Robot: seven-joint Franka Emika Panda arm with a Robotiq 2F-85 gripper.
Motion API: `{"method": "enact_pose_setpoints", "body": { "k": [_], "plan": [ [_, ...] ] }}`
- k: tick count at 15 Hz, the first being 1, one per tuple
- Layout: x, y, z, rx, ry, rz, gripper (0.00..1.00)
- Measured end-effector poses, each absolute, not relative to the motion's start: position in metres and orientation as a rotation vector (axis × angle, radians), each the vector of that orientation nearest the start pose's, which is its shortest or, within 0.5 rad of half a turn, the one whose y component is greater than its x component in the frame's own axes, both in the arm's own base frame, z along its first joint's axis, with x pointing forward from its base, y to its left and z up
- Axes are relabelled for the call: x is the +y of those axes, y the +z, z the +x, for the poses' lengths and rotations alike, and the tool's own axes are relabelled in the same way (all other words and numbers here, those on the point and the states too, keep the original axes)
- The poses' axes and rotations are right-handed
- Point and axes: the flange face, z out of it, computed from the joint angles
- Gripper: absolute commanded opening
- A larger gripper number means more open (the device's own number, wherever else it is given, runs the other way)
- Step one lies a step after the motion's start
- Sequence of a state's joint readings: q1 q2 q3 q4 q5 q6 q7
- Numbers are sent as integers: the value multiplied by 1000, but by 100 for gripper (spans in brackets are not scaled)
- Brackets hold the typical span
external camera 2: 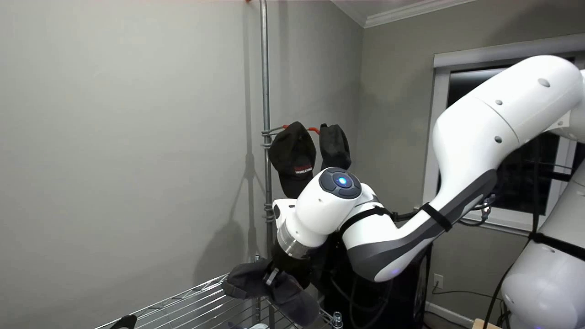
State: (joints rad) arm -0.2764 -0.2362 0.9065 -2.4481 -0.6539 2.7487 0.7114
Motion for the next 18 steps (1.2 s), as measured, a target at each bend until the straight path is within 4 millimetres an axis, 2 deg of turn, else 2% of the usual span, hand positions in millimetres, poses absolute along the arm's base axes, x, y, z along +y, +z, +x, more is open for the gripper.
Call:
{"method": "enact_pose_setpoints", "body": {
  "k": [4,6,11,17,18],
  "plan": [
    [329,387,395,-785,-1032,-3029,3],
    [334,385,398,-783,-1025,-3012,29],
    [337,377,408,-805,-1009,-2988,60],
    [327,360,419,-804,-915,-3009,98],
    [324,358,420,-821,-892,-3014,99]
  ]
}}
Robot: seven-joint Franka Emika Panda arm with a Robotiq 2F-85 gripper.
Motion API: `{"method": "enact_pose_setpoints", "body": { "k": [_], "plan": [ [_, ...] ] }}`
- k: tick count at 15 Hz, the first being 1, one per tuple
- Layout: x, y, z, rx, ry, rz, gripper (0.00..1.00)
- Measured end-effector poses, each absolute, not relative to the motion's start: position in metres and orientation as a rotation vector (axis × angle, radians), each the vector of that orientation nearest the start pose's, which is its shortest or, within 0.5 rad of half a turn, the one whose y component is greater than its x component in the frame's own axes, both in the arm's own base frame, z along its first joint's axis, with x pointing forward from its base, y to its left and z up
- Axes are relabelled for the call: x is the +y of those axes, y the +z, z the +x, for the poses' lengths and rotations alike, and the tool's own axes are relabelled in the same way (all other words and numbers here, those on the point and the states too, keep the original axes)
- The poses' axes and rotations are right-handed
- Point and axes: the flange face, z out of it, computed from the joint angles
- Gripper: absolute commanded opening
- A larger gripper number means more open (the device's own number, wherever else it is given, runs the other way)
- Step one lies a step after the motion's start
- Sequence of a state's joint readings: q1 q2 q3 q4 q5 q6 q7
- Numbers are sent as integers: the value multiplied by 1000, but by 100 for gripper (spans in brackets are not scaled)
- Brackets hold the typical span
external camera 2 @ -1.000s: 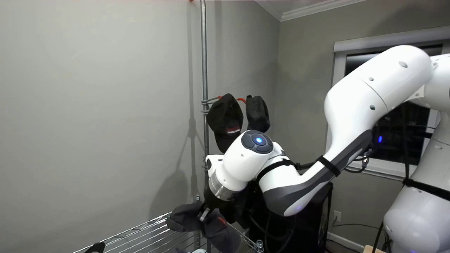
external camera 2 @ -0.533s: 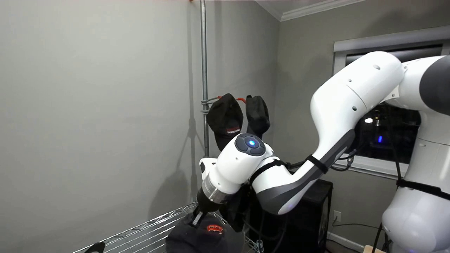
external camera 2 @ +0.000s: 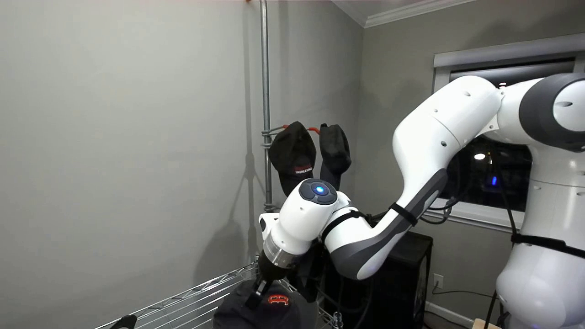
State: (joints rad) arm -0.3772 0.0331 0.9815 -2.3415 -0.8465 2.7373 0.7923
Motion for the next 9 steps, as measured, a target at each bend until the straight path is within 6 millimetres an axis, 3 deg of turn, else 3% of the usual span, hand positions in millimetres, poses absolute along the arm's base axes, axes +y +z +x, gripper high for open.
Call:
{"method": "enact_pose_setpoints", "body": {
  "k": [4,9],
  "plan": [
    [296,353,431,-874,-785,-3049,100],
    [235,380,437,-863,-788,-3102,100]
  ]
}}
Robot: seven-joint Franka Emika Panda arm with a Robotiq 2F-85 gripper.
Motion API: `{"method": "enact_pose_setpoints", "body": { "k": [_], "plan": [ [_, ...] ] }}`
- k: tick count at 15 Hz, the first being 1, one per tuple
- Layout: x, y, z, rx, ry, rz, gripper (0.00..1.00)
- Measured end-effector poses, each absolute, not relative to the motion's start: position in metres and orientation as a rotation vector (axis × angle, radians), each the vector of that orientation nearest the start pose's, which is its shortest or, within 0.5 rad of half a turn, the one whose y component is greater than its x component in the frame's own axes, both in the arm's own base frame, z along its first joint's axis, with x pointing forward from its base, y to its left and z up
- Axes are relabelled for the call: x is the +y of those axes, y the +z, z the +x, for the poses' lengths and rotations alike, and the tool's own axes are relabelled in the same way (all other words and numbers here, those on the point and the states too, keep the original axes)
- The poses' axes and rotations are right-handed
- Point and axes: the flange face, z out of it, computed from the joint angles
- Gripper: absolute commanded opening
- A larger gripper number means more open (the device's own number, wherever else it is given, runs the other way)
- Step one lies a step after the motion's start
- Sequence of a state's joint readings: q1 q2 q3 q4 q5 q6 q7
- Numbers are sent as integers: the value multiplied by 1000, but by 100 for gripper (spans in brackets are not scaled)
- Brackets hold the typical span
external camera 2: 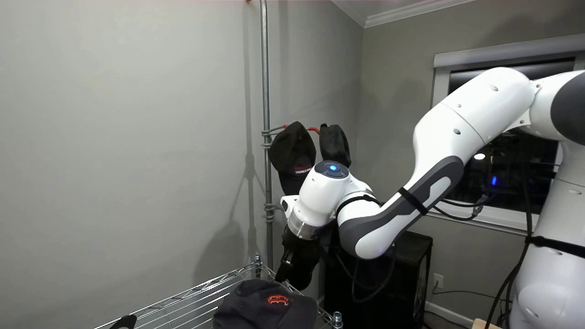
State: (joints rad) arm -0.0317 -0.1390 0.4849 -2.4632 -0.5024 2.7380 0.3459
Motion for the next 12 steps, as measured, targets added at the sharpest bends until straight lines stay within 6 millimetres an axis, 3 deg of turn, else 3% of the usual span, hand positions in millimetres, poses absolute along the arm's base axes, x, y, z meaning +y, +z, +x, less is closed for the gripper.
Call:
{"method": "enact_pose_setpoints", "body": {
  "k": [4,12],
  "plan": [
    [181,397,433,-801,-817,-3155,100],
    [64,404,432,-617,-826,-3232,100]
  ]
}}
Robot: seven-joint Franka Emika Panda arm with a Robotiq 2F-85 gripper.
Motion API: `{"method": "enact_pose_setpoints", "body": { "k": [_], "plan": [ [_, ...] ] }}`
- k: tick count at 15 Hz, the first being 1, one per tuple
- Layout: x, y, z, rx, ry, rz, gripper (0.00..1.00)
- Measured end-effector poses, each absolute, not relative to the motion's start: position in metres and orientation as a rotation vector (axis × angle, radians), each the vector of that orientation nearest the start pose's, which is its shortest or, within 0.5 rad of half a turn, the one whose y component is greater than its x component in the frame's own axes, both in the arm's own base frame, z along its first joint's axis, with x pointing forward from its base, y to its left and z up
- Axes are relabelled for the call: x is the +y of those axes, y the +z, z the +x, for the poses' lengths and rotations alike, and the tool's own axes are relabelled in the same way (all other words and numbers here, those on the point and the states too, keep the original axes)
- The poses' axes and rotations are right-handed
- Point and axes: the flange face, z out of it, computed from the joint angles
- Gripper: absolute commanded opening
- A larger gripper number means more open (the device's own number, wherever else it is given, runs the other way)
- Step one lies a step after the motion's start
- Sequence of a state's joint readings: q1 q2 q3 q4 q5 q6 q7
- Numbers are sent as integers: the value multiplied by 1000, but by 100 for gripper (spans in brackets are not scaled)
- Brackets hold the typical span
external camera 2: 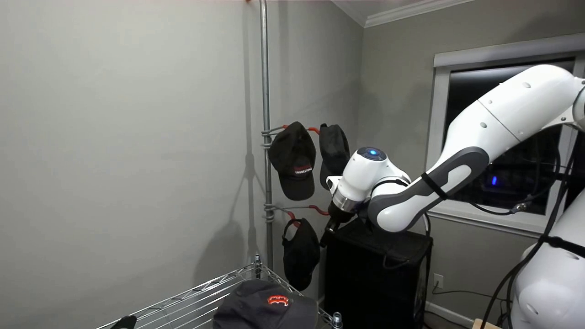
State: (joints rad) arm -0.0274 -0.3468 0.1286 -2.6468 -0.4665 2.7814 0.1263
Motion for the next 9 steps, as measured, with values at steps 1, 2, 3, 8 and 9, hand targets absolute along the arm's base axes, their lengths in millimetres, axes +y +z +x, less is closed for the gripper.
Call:
{"method": "enact_pose_setpoints", "body": {
  "k": [1,2,3,8,9],
  "plan": [
    [51,405,433,-596,-840,-3233,100],
    [39,405,434,-579,-853,-3233,100],
    [26,406,436,-571,-872,-3230,100],
    [-22,395,446,-632,-924,-3182,100],
    [-27,387,448,-656,-905,-3167,100]
  ]
}}
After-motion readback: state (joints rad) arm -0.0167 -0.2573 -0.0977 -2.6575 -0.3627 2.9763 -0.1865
